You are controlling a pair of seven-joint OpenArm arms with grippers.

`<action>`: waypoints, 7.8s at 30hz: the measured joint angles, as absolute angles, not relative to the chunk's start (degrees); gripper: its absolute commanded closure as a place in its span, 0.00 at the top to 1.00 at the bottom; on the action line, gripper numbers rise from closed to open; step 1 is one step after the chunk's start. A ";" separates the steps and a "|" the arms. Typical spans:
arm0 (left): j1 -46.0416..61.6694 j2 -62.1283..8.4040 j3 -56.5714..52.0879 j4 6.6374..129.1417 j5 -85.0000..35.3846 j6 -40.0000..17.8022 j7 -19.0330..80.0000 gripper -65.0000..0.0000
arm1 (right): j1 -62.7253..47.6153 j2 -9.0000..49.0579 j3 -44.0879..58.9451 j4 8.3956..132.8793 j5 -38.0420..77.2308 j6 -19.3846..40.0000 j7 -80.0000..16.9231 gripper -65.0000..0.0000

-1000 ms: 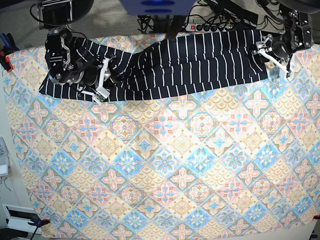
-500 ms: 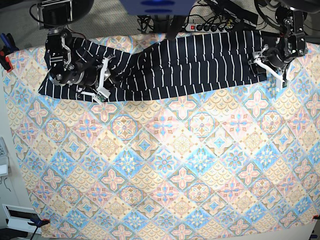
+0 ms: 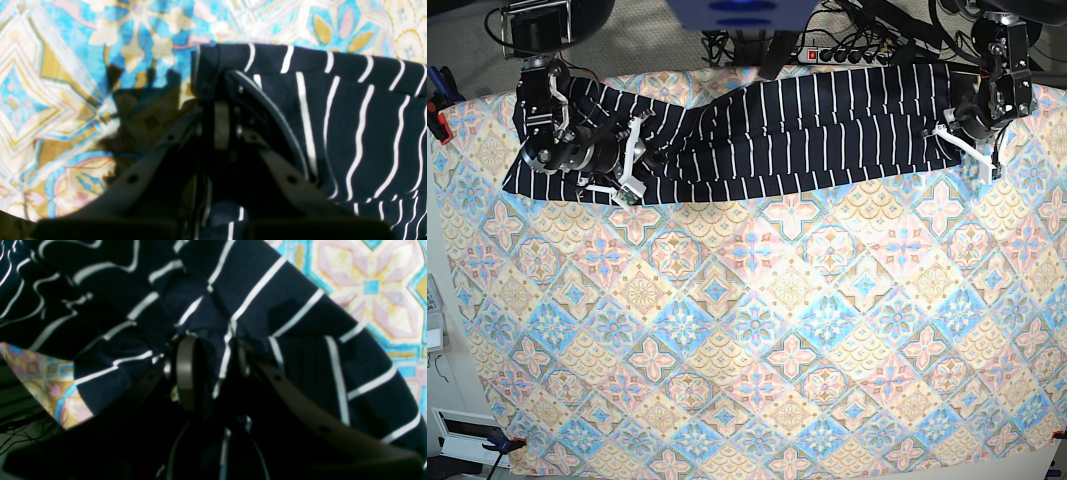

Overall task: Fold the T-shirt properly
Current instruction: 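Regrasp the folded shirt's ends with both grippers and tuck them inward, then release the strip end with the left gripper and move it inward along the shirt, then grasp the strip's middle with the left gripper and fold it over, then release the fabric and move the left gripper back to the strip's end, then grasp both ends of the folded strip with both grippers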

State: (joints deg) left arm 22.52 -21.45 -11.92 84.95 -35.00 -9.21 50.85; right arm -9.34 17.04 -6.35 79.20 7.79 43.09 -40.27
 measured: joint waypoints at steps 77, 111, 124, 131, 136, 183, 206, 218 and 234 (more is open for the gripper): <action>13.91 7.60 -15.75 105.91 -44.07 -14.87 67.61 0.00 | -22.85 23.97 0.12 104.38 1.50 40.25 -45.21 0.26; 0.64 5.19 3.73 90.08 -42.39 -15.03 71.18 0.05 | -21.87 25.56 2.42 104.57 1.65 40.27 -44.95 0.26; -2.04 2.02 10.02 90.50 -43.42 -22.52 73.08 0.14 | -20.97 25.56 2.42 104.57 1.67 40.27 -45.06 0.26; 1.98 -5.37 -0.95 98.70 -44.29 -22.59 72.27 0.24 | -20.97 25.43 2.42 104.57 1.65 40.27 -45.08 0.26; 9.74 -13.15 -7.81 103.55 -50.02 -22.55 73.17 0.49 | -20.99 25.04 2.42 104.57 1.69 40.25 -44.99 0.26; 8.60 -15.22 2.28 73.76 -55.44 -23.44 53.84 0.50 | -21.28 25.04 4.23 104.57 1.69 40.27 -45.06 0.26; 8.60 -15.55 1.21 73.54 -54.54 -23.20 56.45 0.00 | -22.28 25.06 4.23 105.34 1.65 40.23 -45.06 0.26; 10.20 -19.97 -7.27 73.43 -54.46 -23.18 56.10 0.00 | -24.73 25.17 9.82 105.75 14.28 40.29 -50.65 0.50; 10.22 -19.86 -7.22 73.43 -54.46 -23.18 56.07 0.00 | -13.98 25.06 10.44 81.32 36.71 39.83 -54.43 0.50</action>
State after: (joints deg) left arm 10.22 -19.86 -7.22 73.43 -54.46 -23.18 56.07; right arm -13.98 25.06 10.44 81.32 36.71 39.83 -54.43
